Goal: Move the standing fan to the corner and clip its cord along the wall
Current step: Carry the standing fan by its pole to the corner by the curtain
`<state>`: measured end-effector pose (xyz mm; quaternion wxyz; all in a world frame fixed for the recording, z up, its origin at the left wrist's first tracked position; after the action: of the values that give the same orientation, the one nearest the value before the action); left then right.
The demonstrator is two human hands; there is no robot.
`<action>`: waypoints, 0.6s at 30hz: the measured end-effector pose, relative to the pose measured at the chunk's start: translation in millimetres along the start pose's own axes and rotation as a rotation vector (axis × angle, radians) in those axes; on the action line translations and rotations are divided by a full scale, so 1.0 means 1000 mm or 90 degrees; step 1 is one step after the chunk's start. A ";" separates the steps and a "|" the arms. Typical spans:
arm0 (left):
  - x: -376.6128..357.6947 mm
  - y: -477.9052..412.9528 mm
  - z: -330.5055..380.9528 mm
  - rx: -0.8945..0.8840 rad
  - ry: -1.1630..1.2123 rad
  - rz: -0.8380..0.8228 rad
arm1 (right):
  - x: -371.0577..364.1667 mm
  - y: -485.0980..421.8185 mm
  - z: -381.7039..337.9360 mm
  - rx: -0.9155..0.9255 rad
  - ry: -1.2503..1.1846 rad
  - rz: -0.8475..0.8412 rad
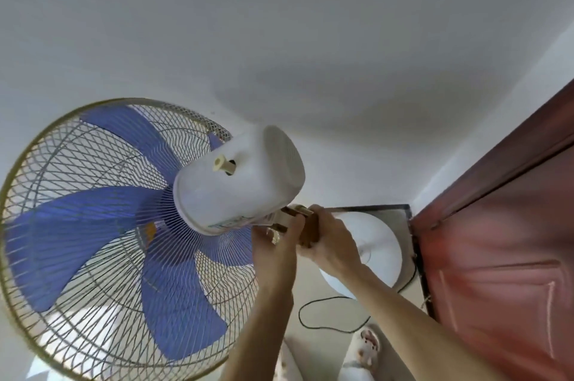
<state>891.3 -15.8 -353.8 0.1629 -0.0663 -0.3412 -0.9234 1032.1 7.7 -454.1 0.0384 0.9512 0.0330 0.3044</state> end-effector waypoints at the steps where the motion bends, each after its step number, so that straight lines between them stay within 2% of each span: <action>1: -0.003 -0.008 0.001 0.019 0.035 -0.012 | -0.005 -0.001 -0.002 0.007 0.000 0.002; 3: -0.003 -0.020 -0.002 0.045 0.089 -0.003 | -0.013 -0.004 -0.005 0.032 -0.008 -0.006; 5: 0.000 -0.030 -0.005 0.037 0.116 0.025 | -0.022 -0.010 -0.002 0.056 -0.045 -0.065; 7: 0.002 -0.038 -0.006 0.011 0.137 0.040 | -0.031 -0.011 0.024 -0.003 -0.210 -0.140; 10: 0.004 -0.041 0.002 -0.049 0.165 0.042 | -0.044 0.007 0.088 -0.277 -0.469 -0.136; 13: 0.009 -0.046 0.006 -0.089 0.180 0.038 | -0.073 0.028 0.137 -0.559 -0.580 -0.115; 15: 0.017 -0.051 0.003 -0.100 0.172 0.042 | -0.101 0.027 0.146 -0.658 -0.701 -0.058; 18: 0.027 -0.056 -0.005 -0.114 0.158 0.058 | -0.134 0.019 0.141 -0.730 -0.797 0.041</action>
<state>846.3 14.2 -384.8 0.2387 0.0183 -0.2316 -0.9429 1006.2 -30.1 -644.2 0.5171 0.7781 -0.1809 -0.3073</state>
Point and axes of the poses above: each hand's wrist, its own y-axis away from the middle knuckle, its own x-axis out of the back of the hand, z = x × y, the point moved 9 cm from there along -y, towards the middle knuckle, and after that the axes turned 13 degrees about x, right-handed, at the moved point
